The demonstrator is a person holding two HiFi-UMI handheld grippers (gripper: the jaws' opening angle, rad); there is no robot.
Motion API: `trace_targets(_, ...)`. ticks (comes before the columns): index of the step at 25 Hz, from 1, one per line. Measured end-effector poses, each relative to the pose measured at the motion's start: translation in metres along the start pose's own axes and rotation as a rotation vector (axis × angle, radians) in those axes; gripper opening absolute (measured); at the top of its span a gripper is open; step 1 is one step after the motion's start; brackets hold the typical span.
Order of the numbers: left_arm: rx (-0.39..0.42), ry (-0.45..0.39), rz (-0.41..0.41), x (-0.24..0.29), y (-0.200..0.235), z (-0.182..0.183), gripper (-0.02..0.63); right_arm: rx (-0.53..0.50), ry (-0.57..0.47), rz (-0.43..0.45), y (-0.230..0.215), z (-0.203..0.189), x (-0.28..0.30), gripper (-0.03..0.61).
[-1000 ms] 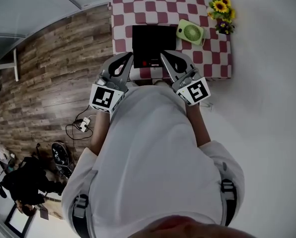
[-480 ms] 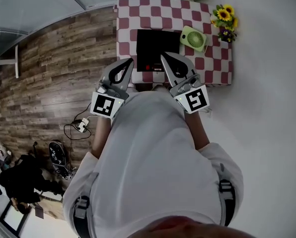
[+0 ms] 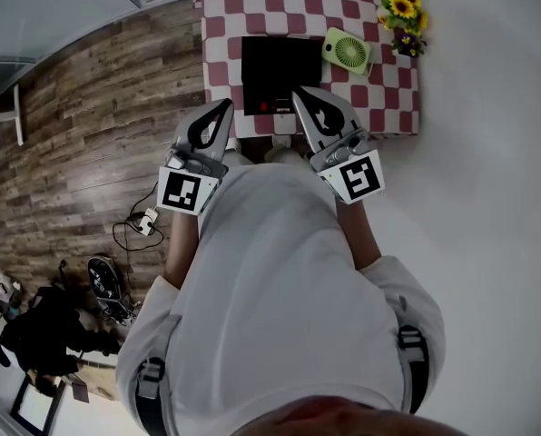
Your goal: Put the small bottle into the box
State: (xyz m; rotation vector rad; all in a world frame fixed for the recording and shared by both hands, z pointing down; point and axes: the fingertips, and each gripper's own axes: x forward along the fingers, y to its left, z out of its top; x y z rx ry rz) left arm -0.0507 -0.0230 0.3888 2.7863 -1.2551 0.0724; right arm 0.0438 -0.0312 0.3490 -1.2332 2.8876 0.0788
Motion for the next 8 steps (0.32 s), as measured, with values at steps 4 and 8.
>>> trace_targets(4, -0.002, -0.019, -0.032, -0.003, -0.005, 0.004, 0.002, -0.028, 0.016, 0.000, 0.010, 0.002, 0.001, -0.002)
trace_targets(8, -0.001, -0.029, -0.041, -0.010, -0.001, 0.002, 0.002, -0.028, 0.026, 0.005, 0.025, -0.002, 0.005, -0.002)
